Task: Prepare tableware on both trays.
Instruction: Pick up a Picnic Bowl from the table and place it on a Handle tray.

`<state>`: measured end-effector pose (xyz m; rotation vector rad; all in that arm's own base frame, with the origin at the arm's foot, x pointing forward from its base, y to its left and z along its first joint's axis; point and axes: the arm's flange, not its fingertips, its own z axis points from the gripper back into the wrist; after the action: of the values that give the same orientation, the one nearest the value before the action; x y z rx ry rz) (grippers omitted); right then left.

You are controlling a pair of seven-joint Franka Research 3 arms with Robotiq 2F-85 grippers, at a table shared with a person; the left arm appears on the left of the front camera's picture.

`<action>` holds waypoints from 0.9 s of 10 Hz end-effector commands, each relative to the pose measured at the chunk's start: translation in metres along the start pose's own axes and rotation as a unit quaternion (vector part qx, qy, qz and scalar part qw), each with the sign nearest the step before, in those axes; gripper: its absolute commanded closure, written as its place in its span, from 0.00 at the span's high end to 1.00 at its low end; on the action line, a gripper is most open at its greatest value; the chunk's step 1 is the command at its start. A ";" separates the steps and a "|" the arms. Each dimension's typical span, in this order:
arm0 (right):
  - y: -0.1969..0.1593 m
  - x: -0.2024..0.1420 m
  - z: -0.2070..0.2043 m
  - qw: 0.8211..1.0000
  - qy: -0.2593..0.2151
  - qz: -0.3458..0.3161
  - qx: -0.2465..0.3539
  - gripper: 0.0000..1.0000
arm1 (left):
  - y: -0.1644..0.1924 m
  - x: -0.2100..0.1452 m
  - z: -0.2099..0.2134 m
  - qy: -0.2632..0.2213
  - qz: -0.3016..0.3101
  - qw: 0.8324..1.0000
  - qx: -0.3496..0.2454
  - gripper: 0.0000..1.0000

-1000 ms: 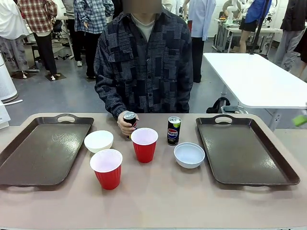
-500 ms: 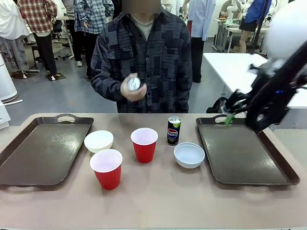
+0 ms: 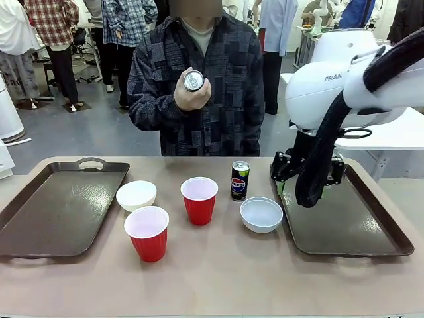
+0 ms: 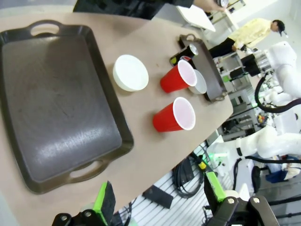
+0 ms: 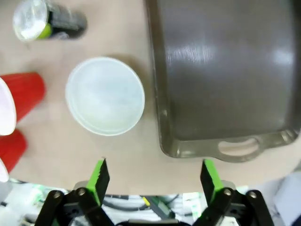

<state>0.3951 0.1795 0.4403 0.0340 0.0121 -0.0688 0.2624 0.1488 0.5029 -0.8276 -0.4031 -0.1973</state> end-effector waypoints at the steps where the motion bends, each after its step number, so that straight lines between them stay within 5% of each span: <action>1: -0.007 -0.003 0.001 1.000 0.000 -0.019 0.000 1.00 | 0.001 0.000 0.002 -0.006 -0.009 1.000 -0.009 1.00; 4: -0.002 0.000 0.002 1.000 0.001 -0.003 0.005 1.00 | 0.001 0.000 0.002 -0.006 -0.009 1.000 -0.009 1.00; 9: 0.020 0.022 -0.056 0.996 -0.061 0.049 0.036 1.00 | 0.001 0.000 0.002 -0.006 -0.009 1.000 -0.009 1.00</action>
<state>0.4110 0.2019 0.3992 0.1008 -0.0910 -0.0046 0.2623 0.1490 0.5030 -0.8272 -0.4035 -0.1967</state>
